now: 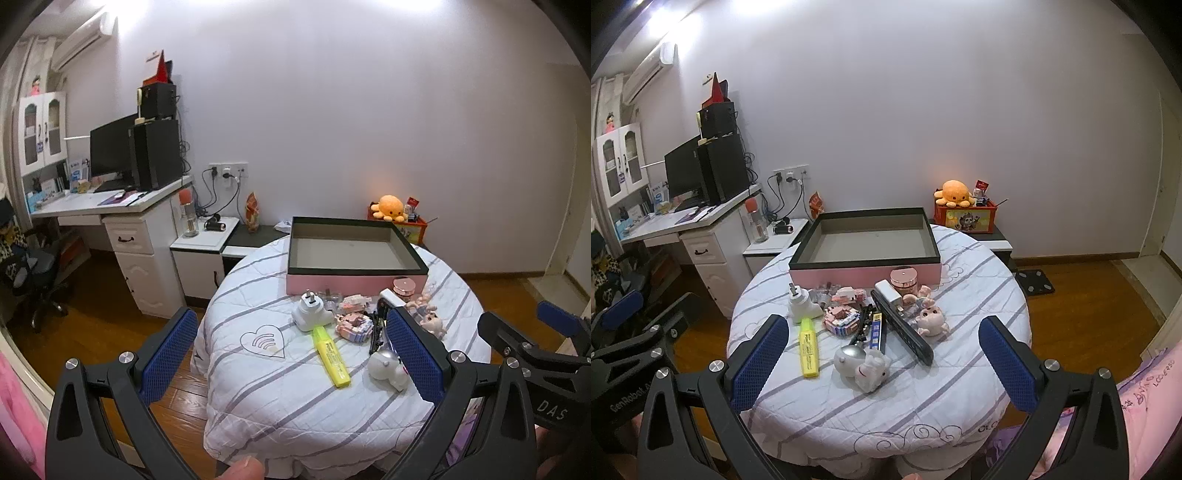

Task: Organize rigid objects
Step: 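Move both tools toward the cluttered items on the table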

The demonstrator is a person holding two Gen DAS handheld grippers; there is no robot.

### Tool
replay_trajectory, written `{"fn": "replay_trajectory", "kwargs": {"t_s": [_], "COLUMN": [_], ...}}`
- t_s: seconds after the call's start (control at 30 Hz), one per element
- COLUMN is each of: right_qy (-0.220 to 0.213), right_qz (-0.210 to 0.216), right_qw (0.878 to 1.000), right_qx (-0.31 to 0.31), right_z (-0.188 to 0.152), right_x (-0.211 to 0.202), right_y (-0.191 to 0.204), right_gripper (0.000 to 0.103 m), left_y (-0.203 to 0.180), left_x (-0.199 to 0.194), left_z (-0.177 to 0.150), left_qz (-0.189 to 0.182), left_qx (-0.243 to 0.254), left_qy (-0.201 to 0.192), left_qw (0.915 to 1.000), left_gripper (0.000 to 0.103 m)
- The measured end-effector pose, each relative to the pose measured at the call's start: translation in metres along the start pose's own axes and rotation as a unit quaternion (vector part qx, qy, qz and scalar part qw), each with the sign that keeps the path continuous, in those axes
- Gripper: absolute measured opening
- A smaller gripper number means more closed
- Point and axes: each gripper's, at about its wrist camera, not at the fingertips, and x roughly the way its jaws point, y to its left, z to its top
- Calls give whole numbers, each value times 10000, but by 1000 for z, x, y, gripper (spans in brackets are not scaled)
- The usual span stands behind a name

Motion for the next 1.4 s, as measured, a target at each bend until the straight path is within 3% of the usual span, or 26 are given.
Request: {"fn": "replay_trajectory", "kwargs": {"t_s": [0.3, 0.9, 1.4], "right_qy": [49, 309, 1066], "right_qz": [-56, -81, -13], "right_qw": [9999, 9992, 9940], "right_qx": [142, 224, 236], "right_z": [-4, -5, -18], "right_x": [-3, 16, 101], "right_y": [-8, -18, -36], "right_gripper": [103, 103, 103], "left_y": [16, 12, 10], "left_x": [3, 17, 111], "left_z": [-1, -5, -30], "left_qz": [162, 90, -79], "left_qx": [-151, -31, 35], "left_qy": [27, 158, 863], "left_qw": [9998, 9998, 9962], "left_gripper": [103, 103, 103]}}
